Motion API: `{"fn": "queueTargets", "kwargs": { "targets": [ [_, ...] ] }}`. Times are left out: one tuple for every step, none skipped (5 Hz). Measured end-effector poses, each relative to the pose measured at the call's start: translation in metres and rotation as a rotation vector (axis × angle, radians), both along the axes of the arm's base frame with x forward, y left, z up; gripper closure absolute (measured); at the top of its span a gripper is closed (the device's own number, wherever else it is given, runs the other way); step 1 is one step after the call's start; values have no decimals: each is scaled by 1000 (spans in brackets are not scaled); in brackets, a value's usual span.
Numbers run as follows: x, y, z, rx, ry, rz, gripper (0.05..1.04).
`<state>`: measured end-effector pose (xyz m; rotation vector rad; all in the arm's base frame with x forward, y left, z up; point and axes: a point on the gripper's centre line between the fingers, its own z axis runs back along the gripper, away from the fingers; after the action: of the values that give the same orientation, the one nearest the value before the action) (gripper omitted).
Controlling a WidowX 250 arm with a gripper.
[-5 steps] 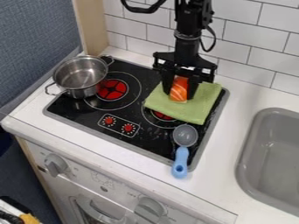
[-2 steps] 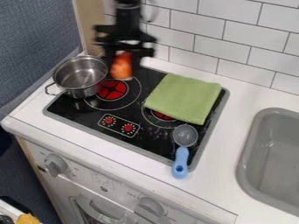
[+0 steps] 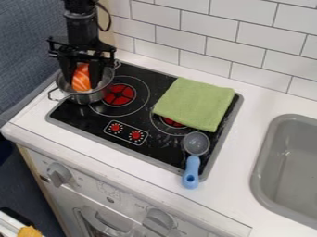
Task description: Put the orange object inside the silver pot
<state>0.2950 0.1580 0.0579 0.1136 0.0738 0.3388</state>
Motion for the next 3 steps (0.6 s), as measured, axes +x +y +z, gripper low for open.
{"fn": "queueTargets", "kwargs": {
  "targets": [
    [7,13,-10,14,48,13,498],
    [15,19,-18,23,55,11,498],
    [21,23,-22,37,46,6,498]
  ]
}}
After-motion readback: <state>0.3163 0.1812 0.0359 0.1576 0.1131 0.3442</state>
